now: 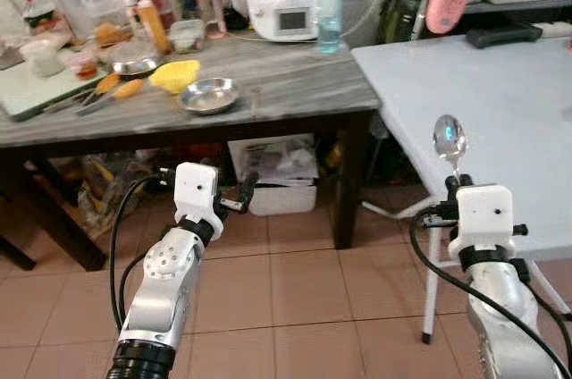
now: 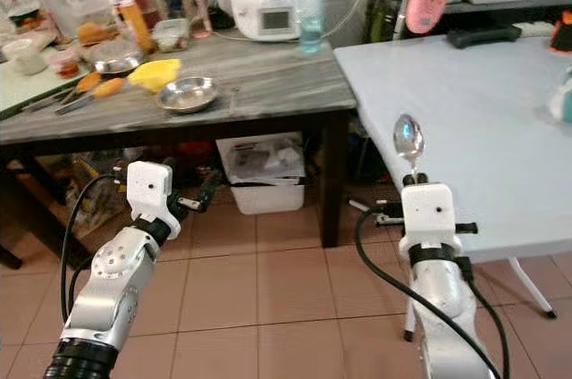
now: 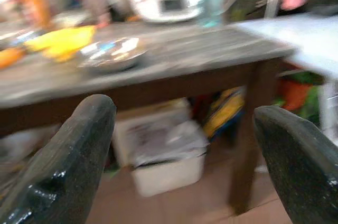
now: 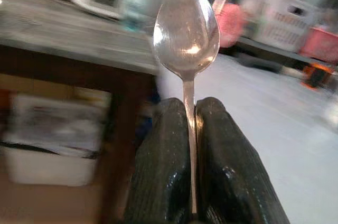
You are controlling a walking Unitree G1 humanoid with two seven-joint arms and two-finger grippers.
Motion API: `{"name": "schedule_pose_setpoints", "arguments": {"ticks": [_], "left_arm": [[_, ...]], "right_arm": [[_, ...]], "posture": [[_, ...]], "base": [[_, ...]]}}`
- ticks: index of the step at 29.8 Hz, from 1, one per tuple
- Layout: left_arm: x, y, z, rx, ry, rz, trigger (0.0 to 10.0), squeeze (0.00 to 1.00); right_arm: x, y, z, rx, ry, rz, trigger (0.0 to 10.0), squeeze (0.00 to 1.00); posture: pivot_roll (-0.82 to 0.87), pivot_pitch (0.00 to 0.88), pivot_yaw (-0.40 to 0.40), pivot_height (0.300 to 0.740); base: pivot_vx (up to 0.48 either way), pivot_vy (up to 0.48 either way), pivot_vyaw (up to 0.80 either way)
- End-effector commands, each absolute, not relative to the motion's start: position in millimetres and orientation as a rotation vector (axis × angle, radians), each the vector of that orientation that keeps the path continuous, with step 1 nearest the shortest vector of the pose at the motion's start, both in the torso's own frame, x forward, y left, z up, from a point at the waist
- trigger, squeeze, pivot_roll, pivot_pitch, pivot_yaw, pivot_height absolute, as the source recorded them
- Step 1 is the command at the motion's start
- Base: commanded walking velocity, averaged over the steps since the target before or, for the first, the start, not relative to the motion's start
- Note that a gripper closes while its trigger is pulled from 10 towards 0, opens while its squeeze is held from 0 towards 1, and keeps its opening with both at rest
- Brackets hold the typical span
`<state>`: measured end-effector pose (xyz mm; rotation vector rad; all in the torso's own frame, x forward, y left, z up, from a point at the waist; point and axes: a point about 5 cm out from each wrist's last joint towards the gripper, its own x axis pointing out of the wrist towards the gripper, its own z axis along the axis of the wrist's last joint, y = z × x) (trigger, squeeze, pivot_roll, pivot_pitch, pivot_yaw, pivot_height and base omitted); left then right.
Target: Setting the table
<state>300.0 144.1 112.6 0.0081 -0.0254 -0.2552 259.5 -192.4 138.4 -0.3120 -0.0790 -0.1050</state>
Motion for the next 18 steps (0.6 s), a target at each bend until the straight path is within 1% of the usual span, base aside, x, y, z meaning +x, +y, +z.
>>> {"name": "schedule_pose_setpoints", "arguments": {"ticks": [1,5,18], "left_arm": [[302,144,119,0.018,-0.059,-0.245,10.0,0.0],[298,136,120,-0.005,-0.059,-0.319,10.0,0.0],[296,127,119,-0.026,-0.048,-0.367,10.0,0.0]], "right_arm": [[261,-191,145,-0.326,-0.108,-0.094,10.0,0.0],[261,-191,144,-0.329,-0.11,-0.09,10.0,0.0],[258,-194,144,-0.336,-0.11,-0.101,10.0,0.0]], "posture": [[-0.07,0.0,0.06,0.74],[-0.07,0.0,0.063,0.74],[-0.08,0.0,0.065,0.74]], "base": [[0.0,0.0,0.0],[0.0,0.0,0.0],[0.0,0.0,0.0]]}}
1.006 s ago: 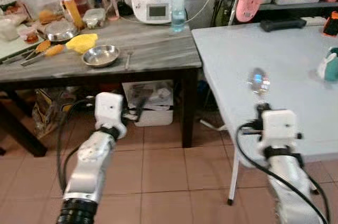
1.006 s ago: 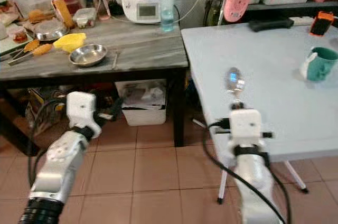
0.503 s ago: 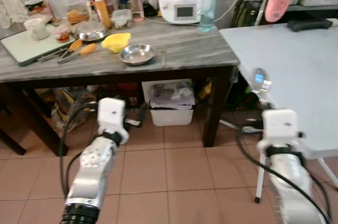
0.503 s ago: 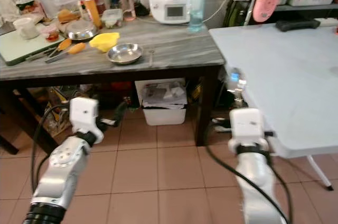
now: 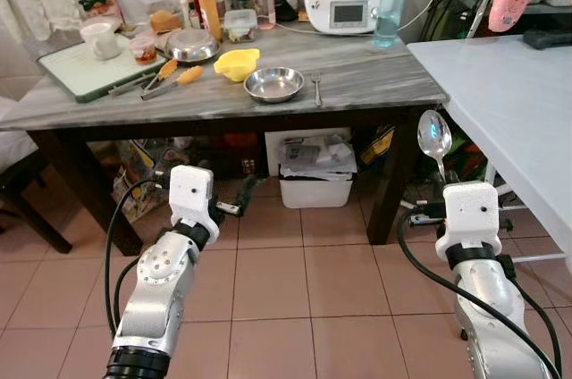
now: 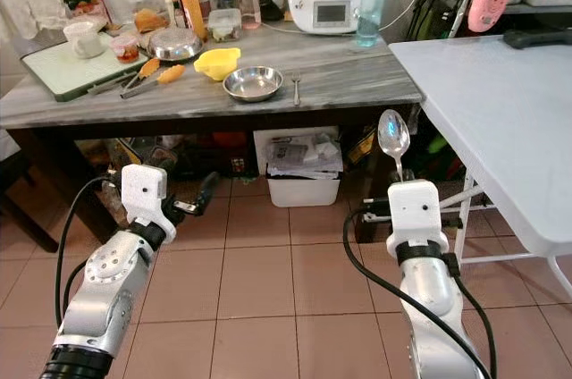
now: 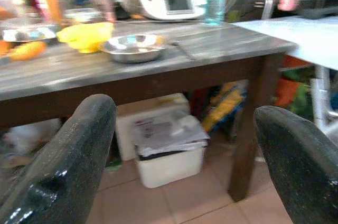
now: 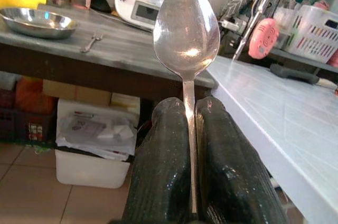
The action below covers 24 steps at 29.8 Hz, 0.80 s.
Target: Setting the table
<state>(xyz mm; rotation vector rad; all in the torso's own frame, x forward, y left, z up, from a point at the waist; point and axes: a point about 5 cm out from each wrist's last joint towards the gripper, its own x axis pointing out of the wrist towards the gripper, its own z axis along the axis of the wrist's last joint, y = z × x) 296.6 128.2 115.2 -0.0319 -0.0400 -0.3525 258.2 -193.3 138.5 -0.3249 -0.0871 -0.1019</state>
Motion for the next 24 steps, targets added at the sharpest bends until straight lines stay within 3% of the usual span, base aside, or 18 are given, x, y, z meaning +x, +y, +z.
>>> {"name": "schedule_pose_setpoints", "arguments": {"ticks": [1,7,13,24], "left_arm": [[296,127,119,-0.027,-0.048,-0.369,10.0,0.0],[296,125,120,-0.036,-0.051,-0.386,10.0,0.0],[295,120,122,-0.066,-0.068,-0.412,10.0,0.0],[288,112,122,-0.097,-0.067,-0.466,10.0,0.0]], "right_arm": [[258,-194,144,-0.334,-0.108,-0.102,10.0,0.0],[258,-193,145,-0.336,-0.11,-0.098,10.0,0.0],[258,-193,145,-0.339,-0.115,-0.101,10.0,0.0],[258,-194,145,-0.333,-0.11,-0.11,10.0,0.0]], "posture": [[-0.08,0.0,0.064,0.74],[-0.09,0.0,0.063,0.74],[-0.09,0.0,0.067,0.74],[-0.09,0.001,0.065,0.74]], "base": [[0.0,0.0,0.0],[0.0,0.0,0.0],[0.0,0.0,0.68],[0.28,0.0,0.05]]}}
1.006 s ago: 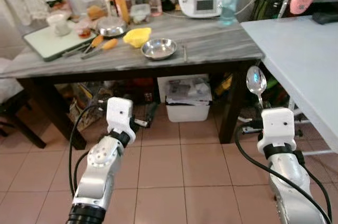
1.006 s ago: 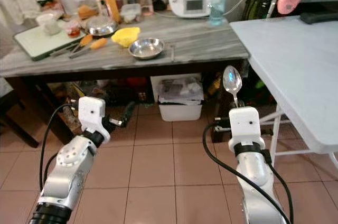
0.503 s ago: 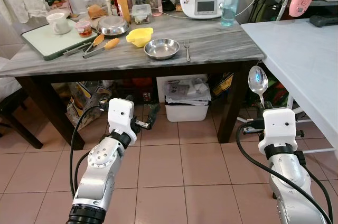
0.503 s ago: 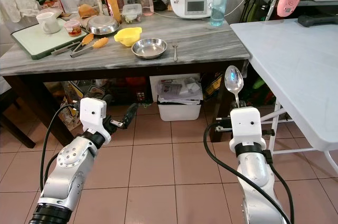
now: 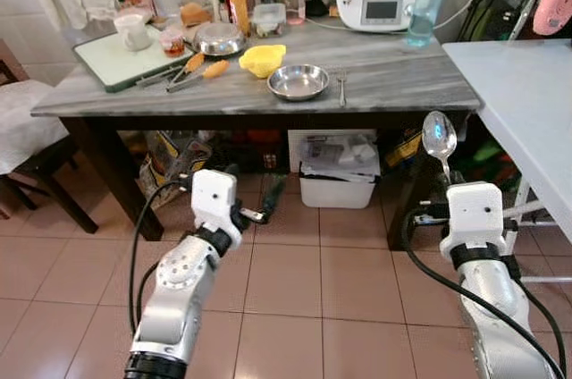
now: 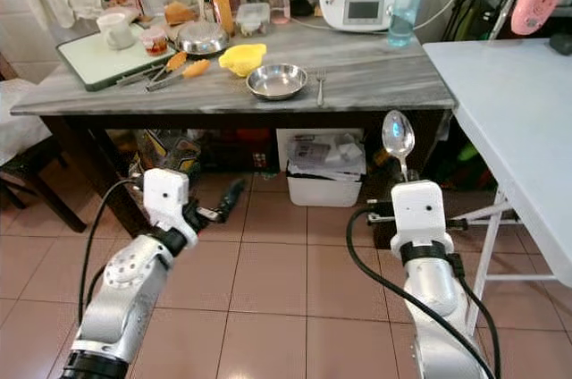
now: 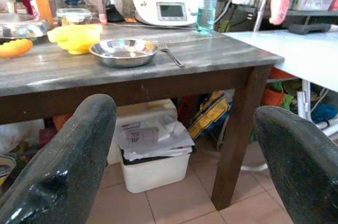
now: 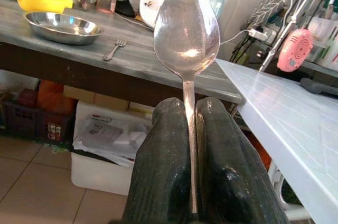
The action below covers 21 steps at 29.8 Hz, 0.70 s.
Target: Setting the table
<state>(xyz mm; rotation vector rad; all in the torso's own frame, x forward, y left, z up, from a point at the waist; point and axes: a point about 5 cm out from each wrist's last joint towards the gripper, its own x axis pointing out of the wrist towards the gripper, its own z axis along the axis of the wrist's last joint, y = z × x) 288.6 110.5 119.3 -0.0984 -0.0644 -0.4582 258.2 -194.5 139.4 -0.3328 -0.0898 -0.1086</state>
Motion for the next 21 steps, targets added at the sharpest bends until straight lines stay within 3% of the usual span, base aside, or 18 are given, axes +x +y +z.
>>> {"name": "schedule_pose_setpoints", "arguments": {"ticks": [1,21], "left_arm": [[288.3,112.0,121.9,-0.098,-0.069,-0.469,10.0,0.0],[284.3,108.3,121.1,-0.106,-0.065,-0.515,10.0,0.0]], "right_arm": [[258.0,-193.8,144.6,-0.333,-0.11,-0.109,10.0,0.0],[258.5,-193.2,145.0,-0.337,-0.109,-0.109,10.0,0.0]], "posture": [[-0.09,0.001,0.065,0.74],[-0.1,0.0,0.06,0.74]], "base": [[0.356,0.0,0.0],[0.451,0.0,0.0]]}}
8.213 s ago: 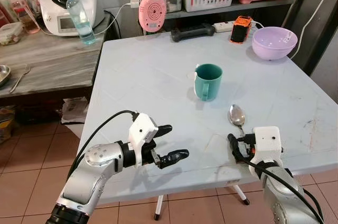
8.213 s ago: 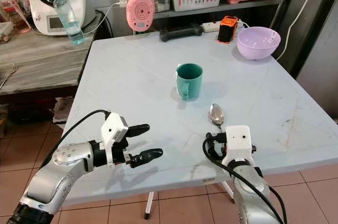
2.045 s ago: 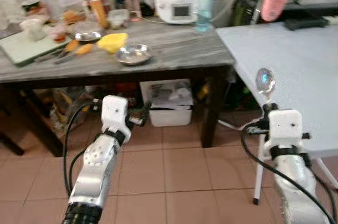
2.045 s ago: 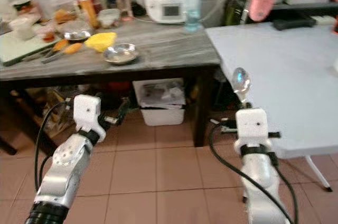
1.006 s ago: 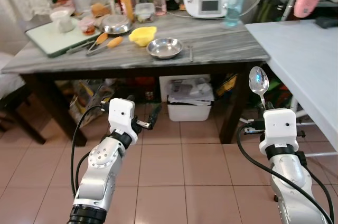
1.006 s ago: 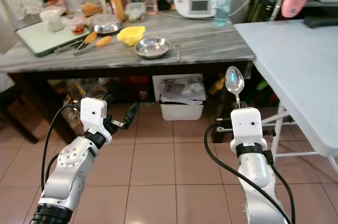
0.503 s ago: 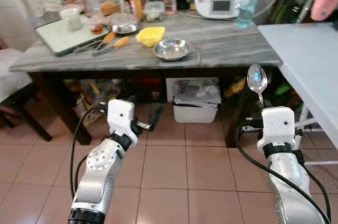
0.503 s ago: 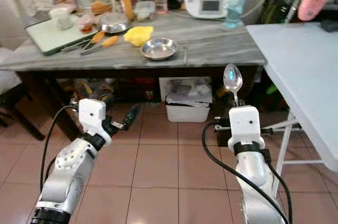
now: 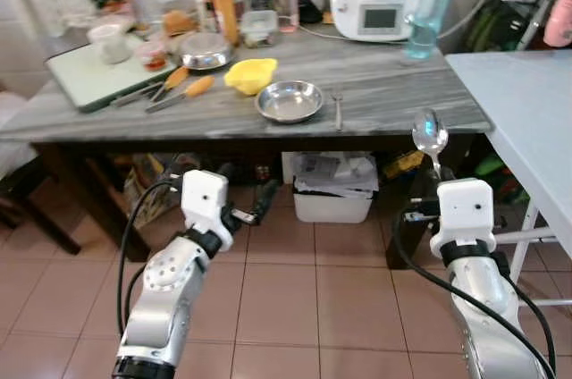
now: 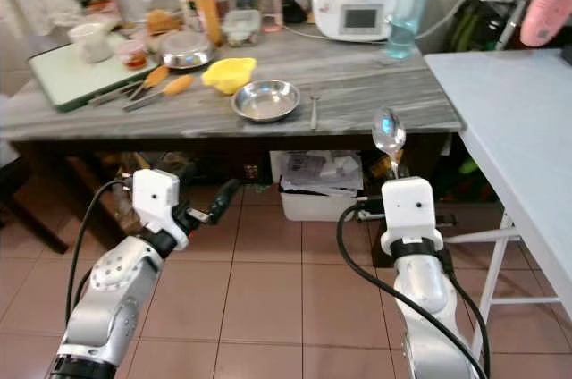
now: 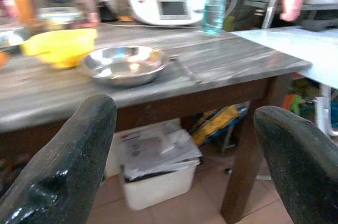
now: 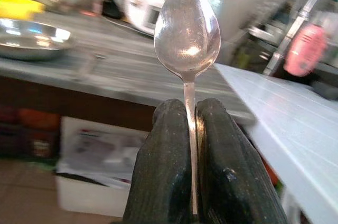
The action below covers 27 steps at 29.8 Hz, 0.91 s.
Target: Setting the table
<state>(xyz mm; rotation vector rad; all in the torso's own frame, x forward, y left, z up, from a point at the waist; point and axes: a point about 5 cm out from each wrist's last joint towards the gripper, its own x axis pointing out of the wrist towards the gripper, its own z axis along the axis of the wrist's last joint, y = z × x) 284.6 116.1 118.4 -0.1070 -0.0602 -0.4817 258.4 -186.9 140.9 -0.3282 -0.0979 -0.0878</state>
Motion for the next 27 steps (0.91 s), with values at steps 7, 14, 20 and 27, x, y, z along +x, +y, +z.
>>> {"name": "schedule_pose_setpoints", "arguments": {"ticks": [7,14,20,27], "left_arm": [[283.9,108.5,120.3,-0.095,-0.055,-0.528,10.0,0.0],[282.4,107.1,119.2,-0.074,-0.052,-0.548,10.0,0.0],[281.3,108.4,118.4,-0.065,-0.049,-0.557,10.0,0.0],[278.4,110.5,118.6,-0.048,-0.047,-0.572,10.0,0.0]], "right_arm": [[260.8,-191.0,145.4,-0.331,-0.114,-0.11,10.0,0.0],[261.9,-191.7,145.1,-0.33,-0.113,-0.115,10.0,0.0],[262.3,-191.7,145.1,-0.332,-0.114,-0.114,10.0,0.0],[262.0,-191.3,143.2,-0.335,-0.107,-0.114,10.0,0.0]], "posture": [[-0.09,0.0,0.06,0.74],[-0.09,0.0,0.061,0.74],[-0.09,0.0,0.06,0.74],[-0.09,0.0,0.059,0.74]], "base": [[0.48,0.0,0.0],[0.48,0.0,0.0],[0.431,0.0,0.0],[0.377,0.0,0.0]]}}
